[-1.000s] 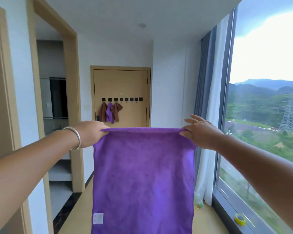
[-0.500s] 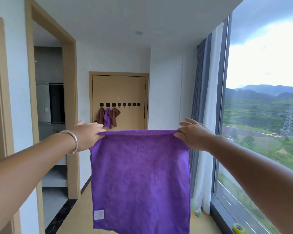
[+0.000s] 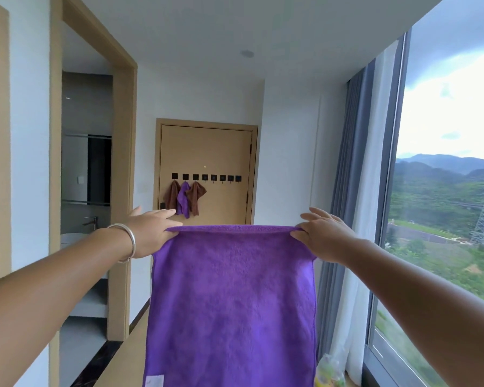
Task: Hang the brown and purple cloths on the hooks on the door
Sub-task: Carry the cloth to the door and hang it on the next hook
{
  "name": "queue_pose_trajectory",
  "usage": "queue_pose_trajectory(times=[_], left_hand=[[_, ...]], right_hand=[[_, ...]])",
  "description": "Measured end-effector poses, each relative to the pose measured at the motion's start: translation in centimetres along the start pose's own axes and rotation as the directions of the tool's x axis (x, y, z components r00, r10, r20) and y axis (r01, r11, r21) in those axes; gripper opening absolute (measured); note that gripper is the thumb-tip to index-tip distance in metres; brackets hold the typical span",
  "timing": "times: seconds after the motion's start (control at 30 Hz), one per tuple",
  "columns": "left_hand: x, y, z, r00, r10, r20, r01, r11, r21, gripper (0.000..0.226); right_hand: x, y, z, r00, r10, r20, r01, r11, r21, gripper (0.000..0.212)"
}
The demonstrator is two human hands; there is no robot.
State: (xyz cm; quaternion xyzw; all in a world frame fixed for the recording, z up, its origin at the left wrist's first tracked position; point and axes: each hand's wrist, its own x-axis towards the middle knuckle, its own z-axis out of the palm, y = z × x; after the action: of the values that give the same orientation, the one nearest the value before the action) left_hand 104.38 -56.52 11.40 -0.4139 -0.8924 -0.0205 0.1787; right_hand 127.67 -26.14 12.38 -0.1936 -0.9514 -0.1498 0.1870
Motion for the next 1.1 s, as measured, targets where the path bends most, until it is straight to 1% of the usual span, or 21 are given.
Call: queue_pose_trajectory(times=[0.13,0.27,0.47,0.6,0.7,0.83,1.0,1.1], left_hand=[[4.3,-4.0,3.2,1.000,-0.027,0.010,0.027,1.000,-0.014,0.046],[8.4,-7.5,6.4,0.999,-0.021,0.044,0.023,0.999,-0.039,0.045],[13.3,-11.2,9.2,0.998,-0.013,0.068,0.016,0.999,-0.037,0.045],[16.8,-13.0,10.5,0.996,-0.021,0.083,0.024,0.999,-0.030,0.046],[20.1,-13.7,11.7,0.995,-0.037,0.094,0.038,0.999,-0.010,0.046],[24.3,-14.2,13.4,0.995,-0.057,0.085,0.057,0.998,0.004,0.043],[31.9,-13.9,15.5,0.993,-0.071,0.093,0.073,0.997,-0.010,0.043],[36.3,-13.7,16.3,0.994,-0.072,0.080,0.071,0.997,0.011,0.043]], right_hand=[[5.2,-1.8,2.1,1.000,-0.024,0.020,0.024,0.999,-0.032,0.051],[10.3,-3.4,4.5,0.999,-0.034,0.032,0.036,0.998,-0.043,0.050],[16.6,-4.6,8.4,0.998,-0.031,0.058,0.033,0.999,-0.033,0.050],[20.7,-4.8,11.6,0.995,-0.057,0.081,0.060,0.997,-0.044,0.047],[24.1,-4.2,14.0,0.994,-0.064,0.089,0.066,0.997,-0.024,0.051],[28.8,-2.7,16.5,0.995,-0.077,0.062,0.076,0.997,0.012,0.053],[36.3,0.7,19.8,0.995,-0.097,0.027,0.096,0.995,0.039,0.053],[40.3,3.1,21.8,0.994,-0.107,0.030,0.106,0.994,0.036,0.052]])
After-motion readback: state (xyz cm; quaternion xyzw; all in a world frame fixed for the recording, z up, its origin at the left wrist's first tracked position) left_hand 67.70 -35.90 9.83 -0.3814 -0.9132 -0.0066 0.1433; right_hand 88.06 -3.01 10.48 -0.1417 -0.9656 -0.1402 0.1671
